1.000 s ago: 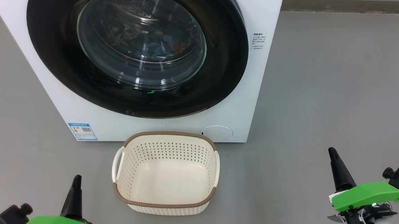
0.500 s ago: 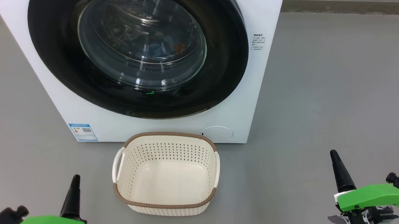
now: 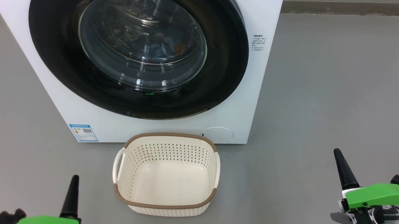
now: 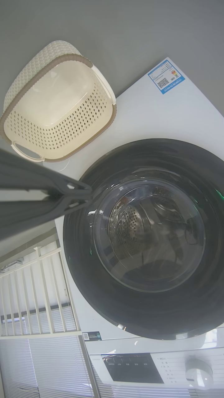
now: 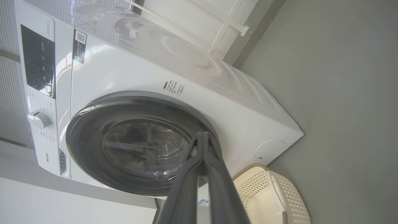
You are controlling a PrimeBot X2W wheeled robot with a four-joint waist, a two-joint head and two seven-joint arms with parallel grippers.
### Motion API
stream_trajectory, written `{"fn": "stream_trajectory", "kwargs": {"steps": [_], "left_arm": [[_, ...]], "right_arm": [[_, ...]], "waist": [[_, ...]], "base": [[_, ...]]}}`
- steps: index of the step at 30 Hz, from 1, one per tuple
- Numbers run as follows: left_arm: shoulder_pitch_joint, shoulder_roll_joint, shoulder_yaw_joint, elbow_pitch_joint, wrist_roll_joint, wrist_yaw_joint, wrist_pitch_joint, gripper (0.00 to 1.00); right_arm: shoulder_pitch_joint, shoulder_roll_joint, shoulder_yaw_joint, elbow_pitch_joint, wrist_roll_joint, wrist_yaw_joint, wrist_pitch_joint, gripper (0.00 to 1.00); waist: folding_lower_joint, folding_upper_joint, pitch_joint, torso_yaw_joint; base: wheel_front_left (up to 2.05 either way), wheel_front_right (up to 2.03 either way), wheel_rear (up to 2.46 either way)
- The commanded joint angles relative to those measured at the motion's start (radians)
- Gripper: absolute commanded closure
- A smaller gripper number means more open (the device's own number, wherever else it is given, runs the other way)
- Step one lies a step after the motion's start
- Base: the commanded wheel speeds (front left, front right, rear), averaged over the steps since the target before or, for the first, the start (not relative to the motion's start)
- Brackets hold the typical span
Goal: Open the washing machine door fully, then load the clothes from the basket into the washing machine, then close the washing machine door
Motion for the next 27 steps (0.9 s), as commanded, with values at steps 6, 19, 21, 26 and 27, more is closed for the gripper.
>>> {"fn": "stream_trajectory", "kwargs": {"steps": [6, 19, 21, 26, 27], "left_arm": [[-0.032, 0.002, 0.042, -0.035, -0.064, -0.012, 0.022, 1.00], [-0.033, -0.013, 0.070, -0.040, -0.161, -0.017, 0.056, 1.00], [-0.033, -0.016, 0.074, -0.041, -0.178, -0.018, 0.061, 1.00], [-0.033, -0.022, 0.086, -0.043, -0.218, -0.020, 0.075, 1.00], [-0.033, -0.023, 0.088, -0.043, -0.226, -0.021, 0.078, 1.00]], "right_arm": [[0.000, 0.008, -0.013, -0.038, 0.072, 0.001, 0.025, 1.00], [0.009, 0.031, -0.049, -0.051, 0.172, 0.000, 0.060, 1.00], [0.011, 0.034, -0.055, -0.053, 0.188, 0.000, 0.066, 1.00], [0.014, 0.044, -0.070, -0.058, 0.230, 0.000, 0.080, 1.00], [0.015, 0.046, -0.073, -0.059, 0.238, 0.000, 0.083, 1.00]], "waist": [[0.0000, 0.0000, -0.002, 0.001], [0.0000, 0.0000, -0.004, 0.001], [0.0000, 0.0000, -0.005, 0.002], [0.0000, 0.0000, -0.006, 0.002], [0.0000, 0.0000, -0.006, 0.002]], "base": [[0.00, 0.00, 0.00], [0.00, 0.00, 0.00], [0.00, 0.00, 0.00], [0.00, 0.00, 0.00], [0.00, 0.00, 0.00]]}}
